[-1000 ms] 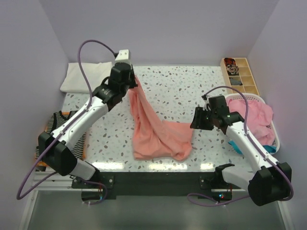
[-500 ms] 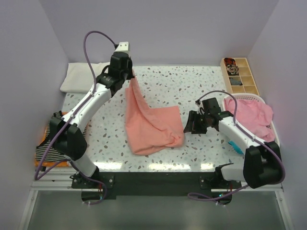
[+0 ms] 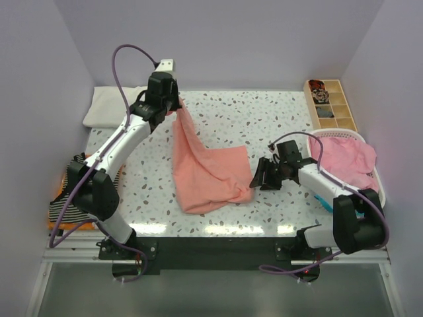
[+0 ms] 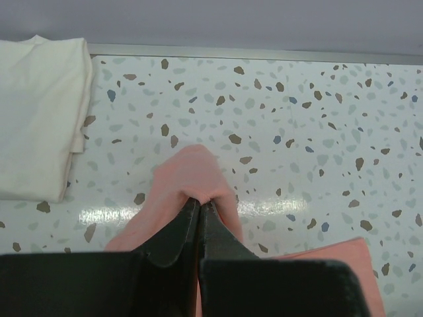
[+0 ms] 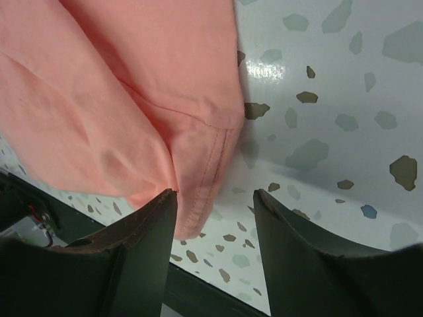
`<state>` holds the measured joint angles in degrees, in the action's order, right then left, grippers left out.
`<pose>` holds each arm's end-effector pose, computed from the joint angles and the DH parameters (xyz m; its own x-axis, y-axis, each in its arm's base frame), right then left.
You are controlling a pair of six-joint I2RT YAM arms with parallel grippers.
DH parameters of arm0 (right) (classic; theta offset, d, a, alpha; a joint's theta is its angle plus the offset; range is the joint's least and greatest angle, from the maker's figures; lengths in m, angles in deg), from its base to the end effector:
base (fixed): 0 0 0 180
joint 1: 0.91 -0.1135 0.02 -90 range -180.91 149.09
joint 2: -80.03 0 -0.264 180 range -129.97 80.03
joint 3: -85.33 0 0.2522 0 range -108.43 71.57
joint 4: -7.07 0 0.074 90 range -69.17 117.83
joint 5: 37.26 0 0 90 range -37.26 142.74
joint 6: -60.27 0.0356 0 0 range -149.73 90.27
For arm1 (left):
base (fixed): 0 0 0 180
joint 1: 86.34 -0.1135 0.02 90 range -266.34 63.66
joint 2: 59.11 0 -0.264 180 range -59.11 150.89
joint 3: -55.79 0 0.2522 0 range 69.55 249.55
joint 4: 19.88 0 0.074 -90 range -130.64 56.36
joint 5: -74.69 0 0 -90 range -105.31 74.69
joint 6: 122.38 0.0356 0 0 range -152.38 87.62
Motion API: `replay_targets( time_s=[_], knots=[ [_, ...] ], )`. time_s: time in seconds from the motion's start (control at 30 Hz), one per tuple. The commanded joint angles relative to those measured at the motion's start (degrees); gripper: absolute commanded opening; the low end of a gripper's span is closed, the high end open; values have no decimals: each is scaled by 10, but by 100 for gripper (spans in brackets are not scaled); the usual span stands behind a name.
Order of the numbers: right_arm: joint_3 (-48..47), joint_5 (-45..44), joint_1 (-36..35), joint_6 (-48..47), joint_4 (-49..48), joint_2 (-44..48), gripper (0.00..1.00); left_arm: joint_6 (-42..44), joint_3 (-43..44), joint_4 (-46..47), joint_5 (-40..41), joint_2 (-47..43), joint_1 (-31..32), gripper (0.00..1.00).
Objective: Fold and stack the t-shirts
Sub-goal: Flatten out the tshirt
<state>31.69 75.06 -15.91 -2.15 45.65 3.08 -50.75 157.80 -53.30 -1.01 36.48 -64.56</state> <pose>0.2306 0.0758 0.1766 -0.9460 0.1899 -0.2625 0.0290 0.8567 0.5151 0.3682 -0.1377 0.3552 -0.4490 -0.1495 -0.8809 0.0144 0.9846 -0.1744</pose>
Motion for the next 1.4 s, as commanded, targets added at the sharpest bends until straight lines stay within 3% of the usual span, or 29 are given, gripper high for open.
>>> replay_targets(
  time_s=[0.0,0.3,0.4,0.43,0.5,0.57,0.7,0.8,0.93,1.03,1.17,1.27,1.33,1.37],
  knots=[
    [17,28,-3,24,-63,-28,54,11,-3,26,-12,-21,-6,0],
    [34,54,-2,66,-159,-73,50,12,-7,24,-18,-27,-13,0],
    [34,59,-3,71,-199,-85,34,12,-11,25,-19,-29,-15,0],
    [29,57,-2,67,-202,-89,16,12,-12,24,-22,-29,-16,0],
    [8,54,-3,57,-203,-88,2,13,-13,24,-23,-29,-18,0],
    [-20,41,-2,37,-179,-68,0,16,-7,23,-24,-30,-24,0],
    [-168,-38,-2,-13,-68,-14,0,25,40,10,-35,-27,-42,0],
    [-305,-90,0,-43,-11,-6,0,47,137,-18,-50,-9,-57,0],
    [-528,-176,2,-109,73,-65,0,79,364,-77,-72,37,-75,0],
    [-707,-208,4,-150,121,-134,0,94,476,-79,-71,62,-84,0],
    [-911,-267,24,-194,167,-231,0,102,421,0,-91,7,-95,0],
    [-1066,-254,39,-200,201,-287,1,110,325,64,-106,-40,-97,0],
    [-1038,-238,39,-200,181,-263,2,109,266,80,-128,-66,-97,0],
    [-971,-224,39,-199,148,-248,1,106,244,81,-134,-77,-97,0]
  ],
)
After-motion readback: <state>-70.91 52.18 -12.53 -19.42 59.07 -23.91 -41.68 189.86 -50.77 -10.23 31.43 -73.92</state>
